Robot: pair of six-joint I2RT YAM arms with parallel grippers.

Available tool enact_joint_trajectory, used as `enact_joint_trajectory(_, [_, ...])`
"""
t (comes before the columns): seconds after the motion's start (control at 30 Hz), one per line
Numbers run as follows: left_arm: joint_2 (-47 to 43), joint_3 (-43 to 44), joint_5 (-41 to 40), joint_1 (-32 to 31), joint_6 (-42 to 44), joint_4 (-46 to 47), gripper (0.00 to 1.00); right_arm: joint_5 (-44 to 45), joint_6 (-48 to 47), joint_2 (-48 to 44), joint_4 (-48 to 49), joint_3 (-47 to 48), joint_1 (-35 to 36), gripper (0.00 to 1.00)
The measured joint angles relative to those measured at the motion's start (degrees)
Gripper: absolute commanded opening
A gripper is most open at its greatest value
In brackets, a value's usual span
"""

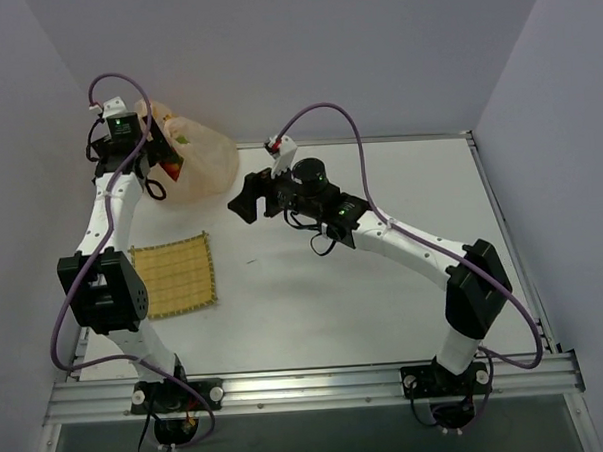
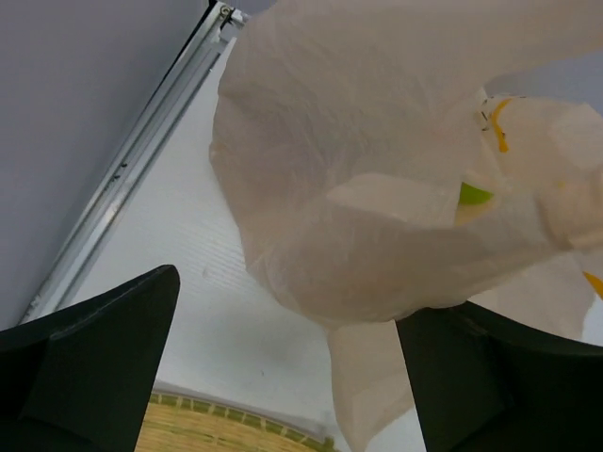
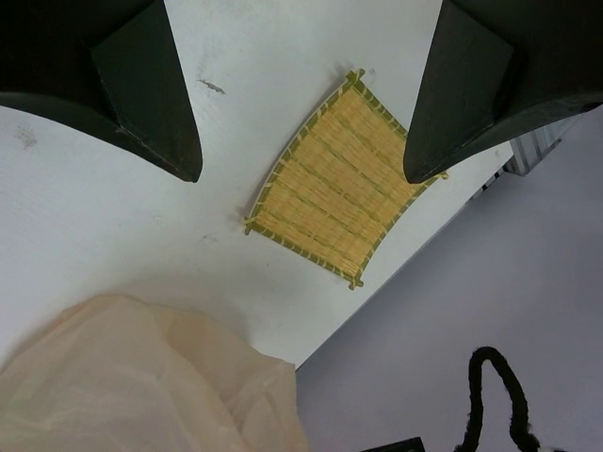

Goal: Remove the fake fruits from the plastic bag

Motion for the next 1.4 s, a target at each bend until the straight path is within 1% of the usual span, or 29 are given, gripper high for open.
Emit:
enact_joint_trajectory(0.03, [0.87,0.61,0.37,0.33,0.39,0.7,0.82,0.07,-0.11,0.87,0.0,0.59,0.13,0.86])
enact_joint_trajectory(0.07, [1.7,1.22,0.66,0.61,1.09,1.16,0.69,0.13,-0.13,1.73,0.02,1.11,0.17,0.86])
enact_joint_trajectory(0.1, [2.51,1.81,0.96,0.87,1.6,1.66,0.52,0.33,-0.15,2.64,0.0,1.88,0.17,0.86])
enact_joint_trajectory(0.13, [3.26,2.36,1.42,1.07,2.23,2.16,0.21,0.42,-0.2,3.72,0.02,2.93,0.17,0.87])
enact_joint_trajectory(0.17, [3.91,2.86,1.92,1.25,2.64,2.6,0.07,0.52,-0.26,4.92,0.02,4.07,0.17,0.88])
enact_joint_trajectory(0.2, [4.5,3.13,2.38,1.44,3.39,3.17,0.03,0.59,-0.37,6.27,0.0,5.46,0.17,0.88])
enact_joint_trajectory(0.27, [4.66,2.64,4.02,1.6,3.76,3.93,0.02,1.01,-0.63,9.66,-0.02,9.2,0.17,0.89])
enact_joint_trajectory(0.33, [3.45,0.28,5.88,1.6,3.52,6.16,0.03,1.64,-1.01,12.5,-0.07,12.28,0.17,0.9])
enact_joint_trajectory(0.4, [0.98,-3.5,8.35,1.6,2.82,8.17,0.02,2.84,-1.4,14.84,-0.17,14.8,0.17,0.93])
enact_joint_trajectory(0.43, [-1.09,-6.62,9.99,1.6,2.21,9.73,0.02,3.48,-1.53,15.76,-0.33,15.87,0.17,0.99])
enact_joint_trajectory(0.47, [-2.58,-8.52,11.17,1.57,1.81,10.16,0.02,4.44,-1.64,16.57,-0.37,16.85,0.17,1.0])
enact_joint_trajectory(0.53, [-6.49,-12.87,14.93,1.57,0.48,11.52,0.02,7.32,-2.14,18.36,-0.83,19.47,0.17,1.0])
enact_joint_trajectory(0.6, [-9.42,-15.32,18.08,1.57,-0.74,12.22,0.02,9.94,-3.08,20.2,-1.11,22.45,0.17,1.0])
enact_joint_trajectory(0.67, [-11.89,-17.09,20.55,1.57,-1.81,13.25,0.02,12.46,-4.26,23.65,-2.64,28.48,0.17,1.0])
enact_joint_trajectory(0.77, [-14.84,-19.23,23.02,1.57,-2.78,13.86,0.02,12.85,-5.46,29.05,-3.61,37.31,0.17,1.0])
enact_joint_trajectory(0.83, [-15.98,-20.17,24.17,1.57,-3.48,14.08,0.02,12.02,-5.79,31.12,-3.93,39.8,0.15,1.0])
enact_joint_trajectory(0.9, [-16.5,-20.81,25.16,1.57,-3.98,14.19,0.02,11.96,-5.9,32.65,-4.26,40.79,0.17,1.0])
enact_joint_trajectory(1.03, [-16.55,-21.7,26.56,1.57,-5.01,14.1,0.02,14.64,-5.9,35.8,-4.81,42.69,-0.2,1.0])
enact_joint_trajectory(1.17, [-16.59,-22.12,27.36,1.57,-5.49,13.44,0.02,16.04,-5.66,36.44,-5.49,42.03,-1.44,1.0])
enact_joint_trajectory(1.23, [-16.68,-22.12,27.87,1.57,-6.01,13.2,0.02,17.14,-5.38,35.23,-4.7,39.65,-2.14,1.0])
enact_joint_trajectory(1.33, [-17.35,-22.18,28.33,1.57,-6.67,12.76,0.02,20.33,-4.07,31.01,-2.71,31.63,-2.93,1.0])
enact_joint_trajectory(1.4, [-18.27,-22.38,28.57,1.57,-6.82,12.41,0.02,21.77,-2.93,29.09,-1.62,28.52,-3.5,1.0])
